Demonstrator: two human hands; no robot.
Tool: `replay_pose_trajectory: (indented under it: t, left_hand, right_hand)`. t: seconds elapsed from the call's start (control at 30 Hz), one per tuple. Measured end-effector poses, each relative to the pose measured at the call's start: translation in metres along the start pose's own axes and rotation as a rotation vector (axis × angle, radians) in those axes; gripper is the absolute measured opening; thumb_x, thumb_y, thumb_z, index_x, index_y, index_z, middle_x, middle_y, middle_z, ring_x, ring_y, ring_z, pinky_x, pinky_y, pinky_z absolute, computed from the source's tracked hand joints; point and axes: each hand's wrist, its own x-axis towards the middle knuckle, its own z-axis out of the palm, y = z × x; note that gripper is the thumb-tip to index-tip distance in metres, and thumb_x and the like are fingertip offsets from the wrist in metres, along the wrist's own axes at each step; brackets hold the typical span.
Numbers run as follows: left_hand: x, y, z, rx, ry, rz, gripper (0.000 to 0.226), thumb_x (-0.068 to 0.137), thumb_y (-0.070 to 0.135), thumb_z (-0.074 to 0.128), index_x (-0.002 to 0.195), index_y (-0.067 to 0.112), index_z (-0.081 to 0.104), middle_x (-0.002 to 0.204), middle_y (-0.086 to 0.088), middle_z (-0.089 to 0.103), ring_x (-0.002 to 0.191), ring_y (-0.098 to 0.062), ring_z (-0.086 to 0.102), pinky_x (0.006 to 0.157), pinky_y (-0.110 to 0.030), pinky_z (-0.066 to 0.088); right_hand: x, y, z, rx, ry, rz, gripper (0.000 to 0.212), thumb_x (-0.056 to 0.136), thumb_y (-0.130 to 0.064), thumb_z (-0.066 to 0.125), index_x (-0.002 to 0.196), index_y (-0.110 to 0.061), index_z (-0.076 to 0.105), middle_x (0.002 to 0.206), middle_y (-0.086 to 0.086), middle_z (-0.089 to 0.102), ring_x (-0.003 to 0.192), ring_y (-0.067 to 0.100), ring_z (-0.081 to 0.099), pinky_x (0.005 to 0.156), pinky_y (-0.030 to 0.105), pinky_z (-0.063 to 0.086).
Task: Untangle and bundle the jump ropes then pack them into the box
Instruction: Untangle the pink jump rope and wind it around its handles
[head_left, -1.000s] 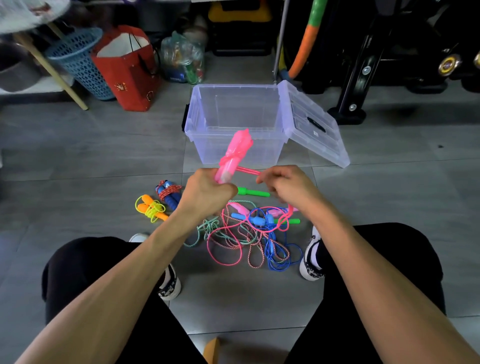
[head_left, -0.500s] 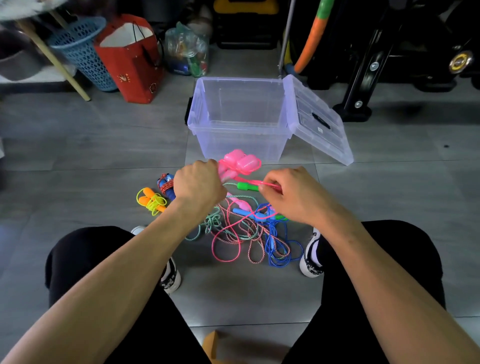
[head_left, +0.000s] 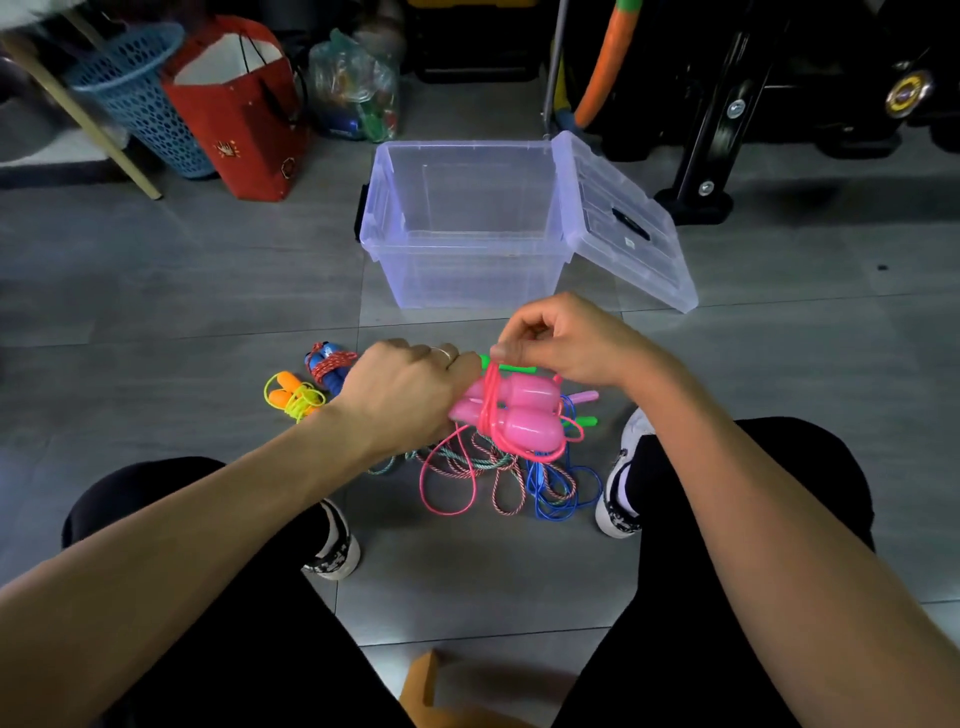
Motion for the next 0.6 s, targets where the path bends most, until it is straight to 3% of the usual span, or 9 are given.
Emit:
replay_pose_trajectory:
  t: [0.13,0.27,0.37,0.53,0.6]
  left_hand:
    - [-0.013,-0.004,-0.008,0.009,0.0,-0.118,0.043,0.03,0.016,0.079,0.066,0.01,0.055,0.05,-0.003,0.051,0.032,-0.027,0.049,0.039,-0.02,0.027]
    - [-0.01,-0.001,-0.005,-0.02,-0.003,-0.21,0.041,0.033,0.018,0.08,0.065,0.012,0.056,0.048,-0.003,0.051,0.032,-0.027,0.05,0.043,-0.021,0.024]
    - [-0.007,0.004,-0.003,-0.012,0.038,-0.246,0.038,0.036,0.02,0.08,0.065,0.012,0.057,0.047,-0.004,0.05,0.032,-0.027,0.05,0.045,-0.021,0.023]
    - [-0.003,0.009,0.002,-0.022,0.063,-0.321,0.035,0.042,0.024,0.081,0.066,0.012,0.058,0.048,-0.005,0.051,0.033,-0.029,0.051,0.045,-0.022,0.026]
    - [-0.001,0.01,0.0,-0.086,0.036,-0.365,0.033,0.051,0.03,0.079,0.072,0.014,0.057,0.054,-0.002,0.051,0.042,-0.032,0.055,0.047,-0.025,0.031]
  right_hand:
    - [-0.002,-0.003,0.007,0.201,-0.059,0.112,0.028,0.09,-0.033,0.065,0.09,-0.005,0.069,0.074,0.008,0.053,0.061,0.011,0.043,0.054,0.026,0.034]
    - [-0.007,-0.011,0.015,0.021,-0.048,0.165,0.048,0.089,-0.061,0.051,0.069,-0.02,0.065,0.059,-0.01,0.05,0.054,0.006,0.043,0.055,0.024,0.034]
    - [-0.008,-0.011,0.027,-0.159,0.065,0.211,0.055,0.09,-0.066,0.045,0.06,-0.02,0.055,0.056,-0.009,0.047,0.057,0.01,0.044,0.058,0.028,0.033]
    - [-0.007,-0.013,0.033,-0.131,0.219,0.306,0.049,0.089,-0.062,0.05,0.067,-0.019,0.055,0.067,-0.004,0.052,0.065,0.015,0.051,0.054,0.026,0.033]
    - [-0.004,-0.012,0.038,-0.162,0.327,0.293,0.045,0.087,-0.058,0.055,0.066,-0.018,0.056,0.066,-0.005,0.054,0.064,0.013,0.051,0.054,0.025,0.034]
